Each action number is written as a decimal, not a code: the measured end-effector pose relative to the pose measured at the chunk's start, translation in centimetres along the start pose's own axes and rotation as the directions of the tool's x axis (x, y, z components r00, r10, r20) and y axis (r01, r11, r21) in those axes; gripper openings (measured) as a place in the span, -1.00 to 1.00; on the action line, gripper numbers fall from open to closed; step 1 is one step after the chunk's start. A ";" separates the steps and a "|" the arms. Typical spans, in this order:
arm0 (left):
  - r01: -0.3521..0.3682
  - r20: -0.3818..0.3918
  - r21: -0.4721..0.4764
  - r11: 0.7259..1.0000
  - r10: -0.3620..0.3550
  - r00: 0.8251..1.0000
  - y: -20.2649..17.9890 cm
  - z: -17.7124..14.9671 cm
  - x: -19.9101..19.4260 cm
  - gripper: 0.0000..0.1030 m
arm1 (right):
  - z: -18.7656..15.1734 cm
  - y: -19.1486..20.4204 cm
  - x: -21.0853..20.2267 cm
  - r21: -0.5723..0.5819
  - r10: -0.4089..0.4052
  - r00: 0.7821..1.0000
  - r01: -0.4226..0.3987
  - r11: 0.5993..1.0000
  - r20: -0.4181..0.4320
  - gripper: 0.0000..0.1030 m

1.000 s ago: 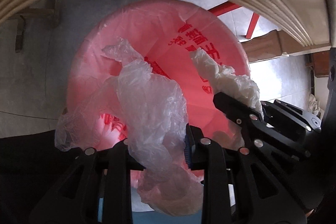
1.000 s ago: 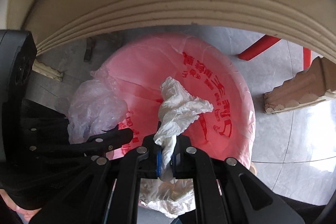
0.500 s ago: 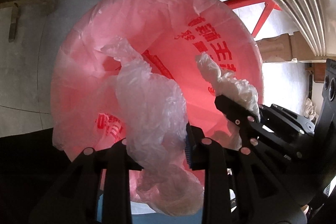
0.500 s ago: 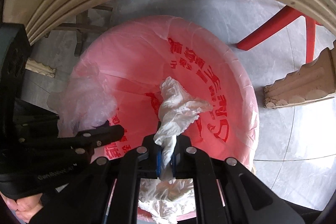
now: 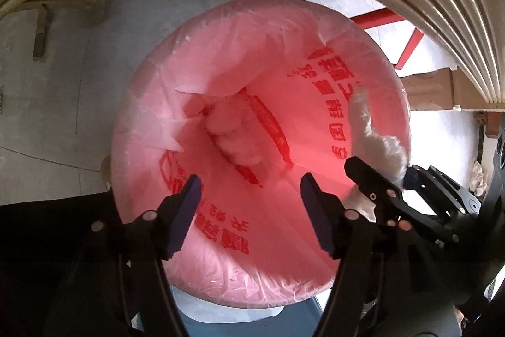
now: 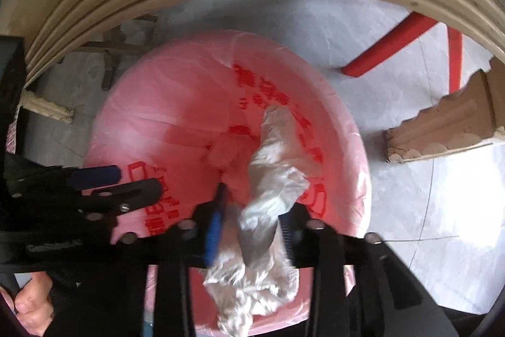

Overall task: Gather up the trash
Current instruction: 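Open both tools to drop the bag and tissue into the bin, then raise both tools back up to the table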

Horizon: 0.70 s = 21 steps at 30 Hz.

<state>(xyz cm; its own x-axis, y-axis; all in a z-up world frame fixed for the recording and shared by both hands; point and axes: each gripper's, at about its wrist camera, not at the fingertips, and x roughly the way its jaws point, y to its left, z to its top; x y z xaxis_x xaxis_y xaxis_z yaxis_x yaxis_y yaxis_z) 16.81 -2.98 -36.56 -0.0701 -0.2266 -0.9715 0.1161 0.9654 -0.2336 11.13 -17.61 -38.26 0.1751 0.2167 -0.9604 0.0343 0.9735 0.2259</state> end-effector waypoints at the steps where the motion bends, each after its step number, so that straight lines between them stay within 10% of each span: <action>1: 0.002 0.005 -0.007 1.000 -0.002 1.000 0.2 0.0 -0.1 0.25 | 0.0 -0.2 0.0 0.010 -0.001 1.000 0.001 1.000 0.003 -0.18; 21: -0.043 0.070 -0.011 0.999 0.044 0.997 0.4 -1.4 -1.7 0.40 | -0.2 0.6 -0.9 -0.014 0.014 1.000 -0.014 1.000 0.008 0.01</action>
<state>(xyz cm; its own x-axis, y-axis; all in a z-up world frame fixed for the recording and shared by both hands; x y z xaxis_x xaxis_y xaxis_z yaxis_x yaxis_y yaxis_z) 15.57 -2.01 -34.96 0.0048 -0.1925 -0.9813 0.1079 0.9757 -0.1909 10.84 -17.24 -37.28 0.1830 0.2297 -0.9559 0.0184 0.9713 0.2370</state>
